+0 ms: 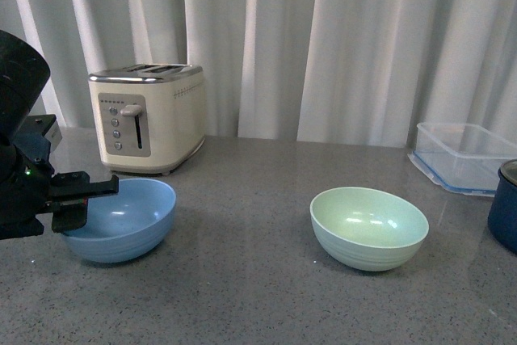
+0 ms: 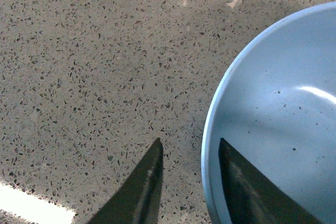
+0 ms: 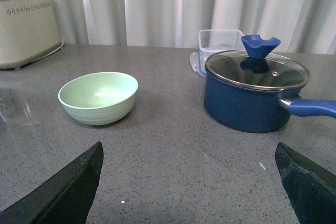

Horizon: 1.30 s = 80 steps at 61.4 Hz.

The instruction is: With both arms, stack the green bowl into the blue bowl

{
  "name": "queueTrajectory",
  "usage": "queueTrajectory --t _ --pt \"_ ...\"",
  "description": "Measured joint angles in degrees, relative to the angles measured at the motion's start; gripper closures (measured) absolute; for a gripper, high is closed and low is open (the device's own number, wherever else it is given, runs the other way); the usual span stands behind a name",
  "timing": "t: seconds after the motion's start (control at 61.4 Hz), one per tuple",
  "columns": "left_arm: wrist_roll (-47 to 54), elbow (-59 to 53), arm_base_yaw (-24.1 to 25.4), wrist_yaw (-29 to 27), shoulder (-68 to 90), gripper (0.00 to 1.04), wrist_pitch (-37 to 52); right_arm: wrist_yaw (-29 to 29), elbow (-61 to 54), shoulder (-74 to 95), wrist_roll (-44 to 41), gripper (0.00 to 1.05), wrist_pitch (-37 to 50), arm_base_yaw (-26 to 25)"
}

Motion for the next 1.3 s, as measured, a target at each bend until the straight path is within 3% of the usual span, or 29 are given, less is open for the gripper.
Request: queueTrajectory --t 0.196,0.505,0.929,1.304 --pt "-1.81 0.22 0.0 0.2 -0.09 1.01 -0.09 0.0 0.0 0.0 0.0 0.1 0.0 0.0" --pt "-5.33 6.14 -2.58 1.11 -2.36 1.01 -3.37 0.0 0.0 0.0 0.0 0.1 0.0 0.0" --pt "-9.01 14.82 -14.21 0.57 1.79 1.01 -6.91 0.0 0.0 0.0 0.0 0.1 0.0 0.0" --pt "-8.92 19.96 -16.9 -0.85 7.89 1.01 -7.72 0.0 0.0 0.0 0.0 0.1 0.0 0.0"
